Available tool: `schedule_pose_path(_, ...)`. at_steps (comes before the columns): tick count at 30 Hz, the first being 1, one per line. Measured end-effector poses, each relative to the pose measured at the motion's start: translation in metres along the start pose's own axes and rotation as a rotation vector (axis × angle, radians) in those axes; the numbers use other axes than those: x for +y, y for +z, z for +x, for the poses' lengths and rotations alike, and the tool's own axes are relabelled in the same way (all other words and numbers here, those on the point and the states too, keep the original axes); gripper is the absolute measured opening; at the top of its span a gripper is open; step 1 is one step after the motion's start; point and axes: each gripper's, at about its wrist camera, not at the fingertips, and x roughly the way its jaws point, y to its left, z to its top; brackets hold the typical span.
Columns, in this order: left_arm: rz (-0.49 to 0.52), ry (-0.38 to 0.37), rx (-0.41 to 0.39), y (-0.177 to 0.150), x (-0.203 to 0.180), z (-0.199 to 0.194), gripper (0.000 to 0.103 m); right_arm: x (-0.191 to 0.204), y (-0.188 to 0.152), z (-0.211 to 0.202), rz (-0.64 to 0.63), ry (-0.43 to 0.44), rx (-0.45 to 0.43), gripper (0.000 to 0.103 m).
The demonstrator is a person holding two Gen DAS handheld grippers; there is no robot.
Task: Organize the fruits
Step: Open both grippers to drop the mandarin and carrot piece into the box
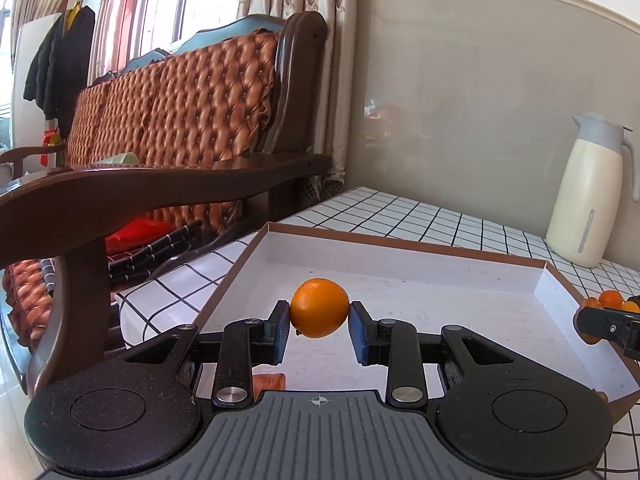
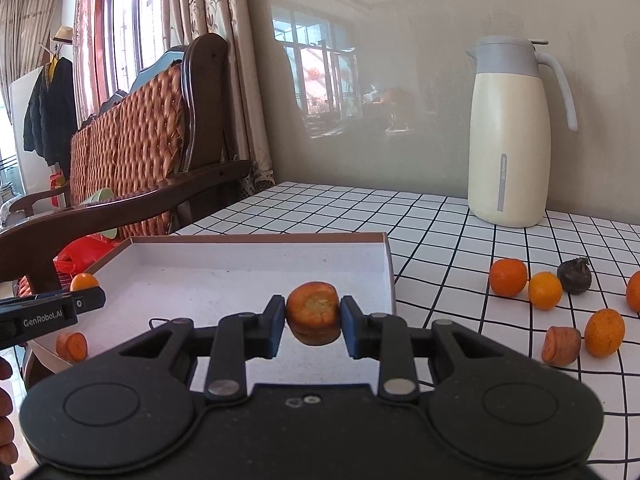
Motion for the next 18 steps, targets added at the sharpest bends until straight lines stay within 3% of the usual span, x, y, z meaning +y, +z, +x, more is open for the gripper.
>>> schedule_pose_path(10, 0.005, 0.022, 0.041, 0.001, -0.002, 0.015, 0.032, 0.001, 0.002, 0.010, -0.003, -0.018, 0.012, 0.024)
schedule_pose_path(11, 0.005, 0.026, 0.050, 0.001, -0.003, 0.017, 0.033, 0.001, 0.002, 0.011, -0.006, -0.025, 0.015, 0.028)
schedule_pose_path(12, 0.002, 0.037, 0.058, 0.001, -0.002, 0.019, 0.033, 0.002, 0.002, 0.012, -0.007, -0.040, 0.016, 0.039)
schedule_pose_path(13, -0.003, 0.043, 0.069, 0.002, -0.002, 0.020, 0.033, 0.001, 0.002, 0.010, 0.002, -0.049, 0.001, 0.062)
schedule_pose_path(15, -0.038, 0.048, 0.068, 0.004, 0.001, 0.019, 0.070, -0.003, 0.005, -0.002, 0.037, -0.035, -0.071, 0.088)
schedule_pose_path(16, -0.060, 0.060, 0.041, 0.005, 0.003, 0.014, 0.103, -0.004, 0.007, -0.008, 0.043, -0.045, -0.110, 0.093)
schedule_pose_path(18, -0.073, 0.053, -0.036, 0.007, 0.002, 0.001, 0.103, -0.007, 0.010, -0.021, 0.046, -0.036, -0.182, 0.097)
